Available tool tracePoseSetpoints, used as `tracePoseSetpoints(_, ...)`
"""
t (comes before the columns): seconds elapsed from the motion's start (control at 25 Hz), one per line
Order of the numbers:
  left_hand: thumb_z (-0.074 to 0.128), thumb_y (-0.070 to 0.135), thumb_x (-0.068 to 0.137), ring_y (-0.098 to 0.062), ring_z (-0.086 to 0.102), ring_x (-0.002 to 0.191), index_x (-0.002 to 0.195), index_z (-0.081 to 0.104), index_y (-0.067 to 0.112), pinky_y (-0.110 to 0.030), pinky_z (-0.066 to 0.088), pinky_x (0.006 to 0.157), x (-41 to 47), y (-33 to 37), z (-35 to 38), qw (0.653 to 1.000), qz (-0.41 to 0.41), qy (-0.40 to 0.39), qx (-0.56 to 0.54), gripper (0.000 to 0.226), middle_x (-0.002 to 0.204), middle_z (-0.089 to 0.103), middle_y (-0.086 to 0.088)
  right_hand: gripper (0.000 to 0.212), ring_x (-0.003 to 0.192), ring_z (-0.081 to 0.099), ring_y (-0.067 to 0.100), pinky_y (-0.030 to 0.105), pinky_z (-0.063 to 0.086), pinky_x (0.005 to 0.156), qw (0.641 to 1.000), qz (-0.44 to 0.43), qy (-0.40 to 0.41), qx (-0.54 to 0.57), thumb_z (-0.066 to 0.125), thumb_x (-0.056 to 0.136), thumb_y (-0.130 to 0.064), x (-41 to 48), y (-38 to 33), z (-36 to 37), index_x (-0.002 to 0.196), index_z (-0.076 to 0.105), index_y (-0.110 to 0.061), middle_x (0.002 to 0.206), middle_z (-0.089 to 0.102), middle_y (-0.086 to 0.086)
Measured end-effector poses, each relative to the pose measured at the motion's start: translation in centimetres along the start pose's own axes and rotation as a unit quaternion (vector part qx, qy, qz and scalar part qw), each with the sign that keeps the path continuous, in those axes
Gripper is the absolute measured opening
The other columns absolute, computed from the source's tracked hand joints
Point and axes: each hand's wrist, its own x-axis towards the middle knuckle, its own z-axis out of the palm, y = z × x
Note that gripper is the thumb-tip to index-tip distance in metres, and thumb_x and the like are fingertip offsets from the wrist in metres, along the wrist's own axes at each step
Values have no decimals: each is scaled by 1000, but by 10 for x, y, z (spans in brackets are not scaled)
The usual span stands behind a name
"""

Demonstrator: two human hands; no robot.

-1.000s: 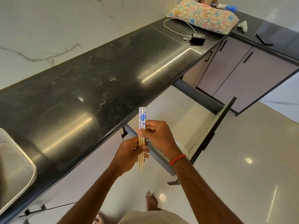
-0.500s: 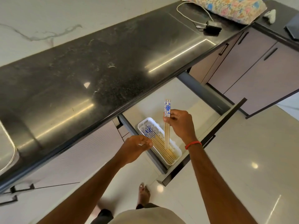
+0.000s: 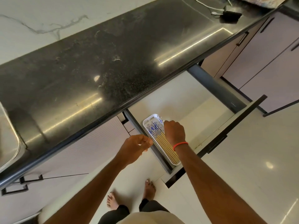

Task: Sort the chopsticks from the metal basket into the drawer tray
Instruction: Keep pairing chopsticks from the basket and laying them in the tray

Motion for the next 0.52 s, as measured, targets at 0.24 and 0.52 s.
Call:
tracePoseSetpoints(0.24, 60, 42, 94, -14, 72, 95, 111, 69, 18, -30, 61, 82, -10, -24, -5, 999, -35, 6, 4, 31, 107, 75, 0, 20, 50, 66, 21, 26, 47, 44, 995, -34, -40, -81, 81, 74, -20, -12, 5, 39, 89, 69, -12, 62, 66, 5)
tracePoseSetpoints(0.52, 60, 42, 94, -15, 72, 97, 113, 69, 17, -26, 59, 81, -5, -17, -5, 999, -33, 13, -10, 32, 108, 74, 0, 17, 94, 71, 31, 39, 59, 80, 991, -46, -99, -82, 53, 96, -12, -23, 8, 45, 109, 64, -9, 103, 72, 13)
